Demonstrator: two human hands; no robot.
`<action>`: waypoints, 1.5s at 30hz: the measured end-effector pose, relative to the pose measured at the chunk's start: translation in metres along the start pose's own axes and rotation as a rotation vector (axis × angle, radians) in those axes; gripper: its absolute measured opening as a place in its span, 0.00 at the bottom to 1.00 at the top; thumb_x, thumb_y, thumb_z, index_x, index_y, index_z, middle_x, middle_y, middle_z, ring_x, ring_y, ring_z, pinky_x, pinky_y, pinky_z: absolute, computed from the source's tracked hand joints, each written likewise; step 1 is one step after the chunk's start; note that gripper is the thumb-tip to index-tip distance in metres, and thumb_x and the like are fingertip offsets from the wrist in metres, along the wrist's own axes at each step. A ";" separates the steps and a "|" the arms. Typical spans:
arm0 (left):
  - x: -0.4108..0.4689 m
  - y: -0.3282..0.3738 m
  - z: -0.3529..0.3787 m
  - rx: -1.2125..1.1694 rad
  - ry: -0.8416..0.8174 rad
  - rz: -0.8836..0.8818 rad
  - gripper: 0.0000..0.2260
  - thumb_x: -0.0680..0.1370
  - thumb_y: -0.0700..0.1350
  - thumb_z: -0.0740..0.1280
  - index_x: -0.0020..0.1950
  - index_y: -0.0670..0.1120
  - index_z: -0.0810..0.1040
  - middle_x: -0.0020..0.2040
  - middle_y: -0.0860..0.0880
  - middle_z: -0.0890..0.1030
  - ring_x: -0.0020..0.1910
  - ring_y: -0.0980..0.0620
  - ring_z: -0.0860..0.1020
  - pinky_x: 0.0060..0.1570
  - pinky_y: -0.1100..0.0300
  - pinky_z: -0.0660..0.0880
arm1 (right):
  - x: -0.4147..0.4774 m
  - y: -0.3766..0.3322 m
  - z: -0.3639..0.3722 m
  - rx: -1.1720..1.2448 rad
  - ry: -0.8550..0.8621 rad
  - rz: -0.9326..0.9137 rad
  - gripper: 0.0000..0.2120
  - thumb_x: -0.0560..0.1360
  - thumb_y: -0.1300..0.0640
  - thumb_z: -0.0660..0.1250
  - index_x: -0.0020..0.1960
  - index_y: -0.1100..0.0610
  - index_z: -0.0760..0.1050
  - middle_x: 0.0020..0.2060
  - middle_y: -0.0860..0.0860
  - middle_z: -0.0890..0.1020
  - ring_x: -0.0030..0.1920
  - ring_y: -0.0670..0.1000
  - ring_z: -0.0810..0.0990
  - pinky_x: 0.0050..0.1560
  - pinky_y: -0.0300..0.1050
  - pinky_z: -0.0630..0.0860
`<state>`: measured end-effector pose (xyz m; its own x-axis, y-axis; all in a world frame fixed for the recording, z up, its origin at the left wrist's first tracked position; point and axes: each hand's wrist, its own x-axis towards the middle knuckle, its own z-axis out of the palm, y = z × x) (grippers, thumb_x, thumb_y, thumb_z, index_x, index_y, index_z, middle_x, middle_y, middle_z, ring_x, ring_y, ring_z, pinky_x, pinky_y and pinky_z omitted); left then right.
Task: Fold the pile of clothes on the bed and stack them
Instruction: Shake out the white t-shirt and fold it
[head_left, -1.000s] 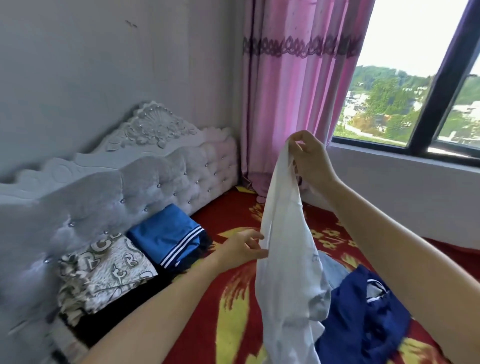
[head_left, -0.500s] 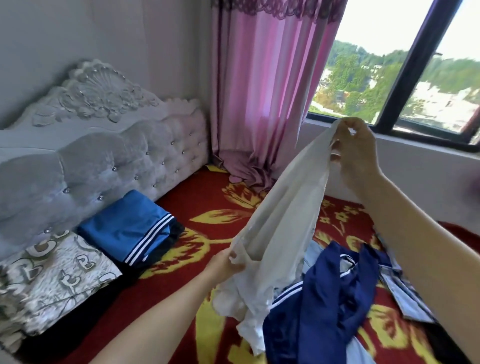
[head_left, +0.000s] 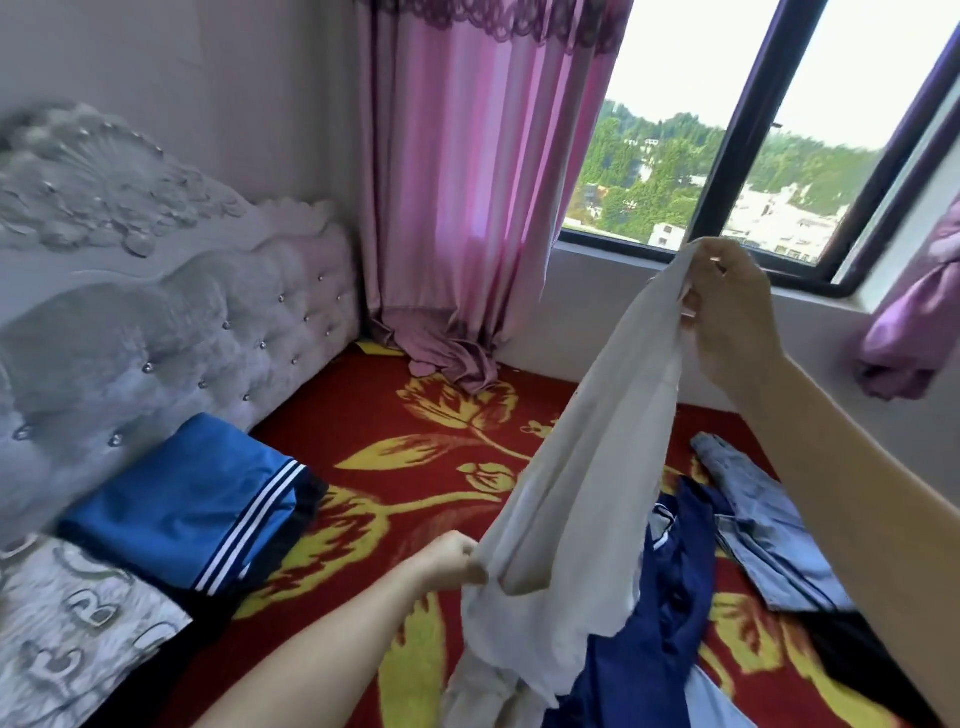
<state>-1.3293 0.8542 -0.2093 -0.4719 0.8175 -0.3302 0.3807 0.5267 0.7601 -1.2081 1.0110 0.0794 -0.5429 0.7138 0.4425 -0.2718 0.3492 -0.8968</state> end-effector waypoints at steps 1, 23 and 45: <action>-0.002 -0.015 0.003 -0.049 0.036 -0.013 0.20 0.57 0.63 0.68 0.25 0.50 0.65 0.28 0.52 0.66 0.29 0.54 0.64 0.31 0.60 0.63 | 0.002 0.005 -0.006 -0.017 0.013 0.001 0.13 0.79 0.64 0.57 0.39 0.51 0.69 0.30 0.45 0.74 0.28 0.43 0.73 0.27 0.33 0.69; -0.086 0.104 -0.284 -0.918 0.785 0.419 0.09 0.79 0.33 0.58 0.42 0.41 0.74 0.35 0.44 0.76 0.34 0.51 0.78 0.34 0.57 0.79 | 0.078 0.038 -0.030 0.177 0.442 0.193 0.13 0.81 0.61 0.50 0.42 0.50 0.68 0.45 0.50 0.75 0.44 0.49 0.78 0.44 0.42 0.79; -0.212 -0.235 0.067 -1.185 0.860 -1.002 0.09 0.79 0.32 0.55 0.56 0.38 0.72 0.37 0.44 0.71 0.34 0.48 0.70 0.15 0.66 0.70 | -0.320 0.326 -0.057 -0.675 -0.464 1.066 0.06 0.77 0.63 0.55 0.42 0.59 0.64 0.35 0.52 0.68 0.36 0.49 0.66 0.35 0.44 0.63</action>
<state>-1.2649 0.5730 -0.3552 -0.5331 -0.2281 -0.8147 -0.8288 -0.0524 0.5570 -1.0779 0.9310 -0.3547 -0.4964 0.5999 -0.6274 0.8179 0.0811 -0.5696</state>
